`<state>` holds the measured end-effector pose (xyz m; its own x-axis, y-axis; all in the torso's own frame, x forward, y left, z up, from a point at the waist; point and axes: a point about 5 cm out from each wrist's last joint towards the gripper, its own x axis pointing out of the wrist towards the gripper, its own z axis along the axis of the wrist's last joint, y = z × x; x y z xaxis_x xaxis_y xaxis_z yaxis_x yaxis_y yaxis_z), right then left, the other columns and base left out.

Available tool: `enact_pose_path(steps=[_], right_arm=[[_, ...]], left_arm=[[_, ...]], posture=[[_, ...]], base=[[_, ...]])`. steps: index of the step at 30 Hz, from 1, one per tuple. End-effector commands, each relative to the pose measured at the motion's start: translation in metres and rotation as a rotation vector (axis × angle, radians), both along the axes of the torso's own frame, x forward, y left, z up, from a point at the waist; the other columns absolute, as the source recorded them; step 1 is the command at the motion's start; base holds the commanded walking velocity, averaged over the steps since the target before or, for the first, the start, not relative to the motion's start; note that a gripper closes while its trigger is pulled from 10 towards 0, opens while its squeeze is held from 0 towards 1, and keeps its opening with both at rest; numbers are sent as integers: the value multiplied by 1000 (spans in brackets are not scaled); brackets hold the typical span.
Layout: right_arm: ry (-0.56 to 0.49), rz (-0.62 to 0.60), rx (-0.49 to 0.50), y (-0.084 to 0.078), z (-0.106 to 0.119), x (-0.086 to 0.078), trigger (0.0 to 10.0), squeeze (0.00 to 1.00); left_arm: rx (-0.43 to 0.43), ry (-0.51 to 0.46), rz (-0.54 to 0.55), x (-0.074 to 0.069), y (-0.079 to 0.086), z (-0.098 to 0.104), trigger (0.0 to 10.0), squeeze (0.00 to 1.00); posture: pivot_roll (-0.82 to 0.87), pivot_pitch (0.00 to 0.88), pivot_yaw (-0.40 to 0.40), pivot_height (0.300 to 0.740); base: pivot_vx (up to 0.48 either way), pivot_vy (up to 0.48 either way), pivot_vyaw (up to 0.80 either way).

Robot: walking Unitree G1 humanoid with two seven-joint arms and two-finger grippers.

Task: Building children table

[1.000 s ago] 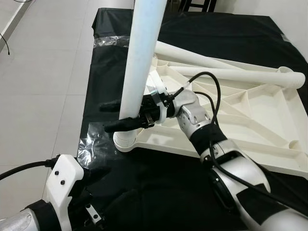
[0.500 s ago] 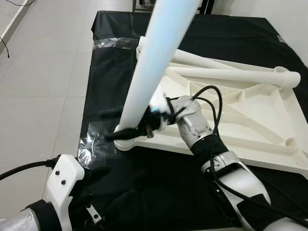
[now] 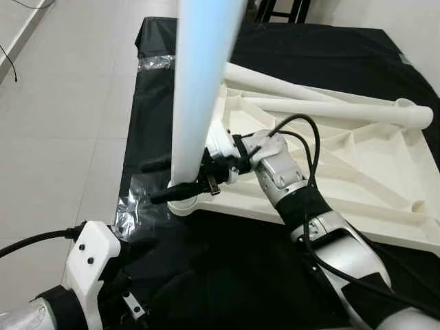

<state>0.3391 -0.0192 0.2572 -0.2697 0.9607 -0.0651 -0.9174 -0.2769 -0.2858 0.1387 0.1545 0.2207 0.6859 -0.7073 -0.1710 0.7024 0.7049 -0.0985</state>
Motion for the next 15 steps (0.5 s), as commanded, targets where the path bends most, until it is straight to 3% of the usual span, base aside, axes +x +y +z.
enact_pose_path(steps=[1,7,15], right_arm=[[268,-125,-185,-13,-65,4,10000,0],[311,-257,-222,-11,-87,5,10000,0],[333,-290,-170,-9,-83,7,10000,0]], left_arm=[[4,7,-29,-5,-4,1,10000,0],[3,8,-29,-5,-3,1,10000,0],[2,11,-29,-5,-3,1,10000,0]], posture=[[162,368,-121,740],[161,378,-117,740],[161,379,-116,740]], base=[[0,0,0],[0,0,0],[0,0,0]])
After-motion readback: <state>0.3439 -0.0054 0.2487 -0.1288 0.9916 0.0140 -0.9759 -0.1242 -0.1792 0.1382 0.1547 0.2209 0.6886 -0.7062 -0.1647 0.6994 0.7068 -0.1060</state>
